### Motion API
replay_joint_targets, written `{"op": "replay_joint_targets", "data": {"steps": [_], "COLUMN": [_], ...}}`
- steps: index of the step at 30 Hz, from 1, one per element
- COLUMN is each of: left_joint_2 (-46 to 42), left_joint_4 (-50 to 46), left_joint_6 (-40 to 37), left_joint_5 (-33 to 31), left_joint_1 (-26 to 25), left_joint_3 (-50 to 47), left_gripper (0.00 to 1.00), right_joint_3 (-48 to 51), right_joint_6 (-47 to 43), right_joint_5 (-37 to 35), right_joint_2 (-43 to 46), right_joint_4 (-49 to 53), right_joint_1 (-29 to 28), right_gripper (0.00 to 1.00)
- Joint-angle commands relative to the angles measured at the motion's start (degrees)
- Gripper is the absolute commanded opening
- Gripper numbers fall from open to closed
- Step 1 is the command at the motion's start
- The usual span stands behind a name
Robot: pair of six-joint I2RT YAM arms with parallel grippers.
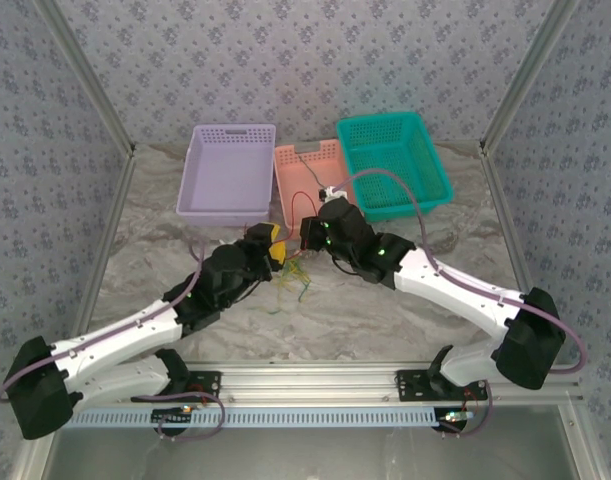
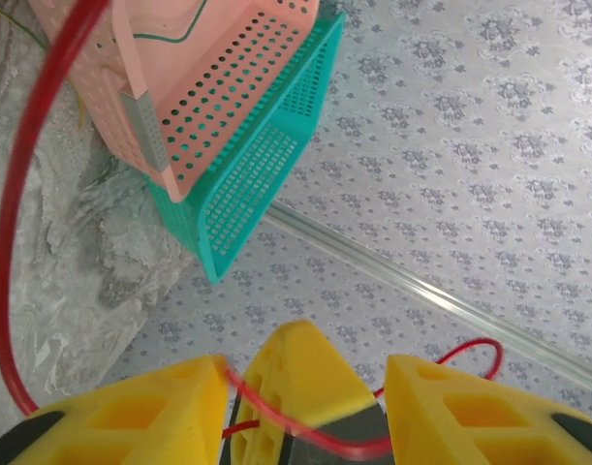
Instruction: Untangle the cables
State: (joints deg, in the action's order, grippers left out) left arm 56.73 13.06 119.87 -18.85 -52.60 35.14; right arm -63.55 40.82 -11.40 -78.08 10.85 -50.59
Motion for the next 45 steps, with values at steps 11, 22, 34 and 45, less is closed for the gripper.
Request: {"op": "replay_joint_targets", "data": {"steps": [11,22,34,45], "left_joint_2": [1.4,4.1,33.7,43.1], "left_joint_4": [0.5,-9.9,-19.7,-22.0], "left_joint_6": [0.4,-22.6,-48.2,-53.7], "left_joint_5": [2.3,22.4,47.9,52.1], "left_joint_1": [0.9,26.0,32.7,32.2], "left_joint_3": [1.3,21.4,62.0,72.2], "left_gripper": [0.11,0.00,0.00,0.00], "right_joint_3": [1.8,8.4,2.0,-2.9], "right_joint_6": [-1.6,-13.5,-18.7,-18.3], "right_joint_5": [-1.2,5.9,16.3,24.7], "right_joint_2": [1.9,5.0,-3.1,-9.2], "right_joint_4": [-1.2,-3.4,1.8,0.1], "right_joint_1": [-1.2,-1.6,-5.5,-7.1], "right_gripper": [0.00,0.00,0.00,0.00]}}
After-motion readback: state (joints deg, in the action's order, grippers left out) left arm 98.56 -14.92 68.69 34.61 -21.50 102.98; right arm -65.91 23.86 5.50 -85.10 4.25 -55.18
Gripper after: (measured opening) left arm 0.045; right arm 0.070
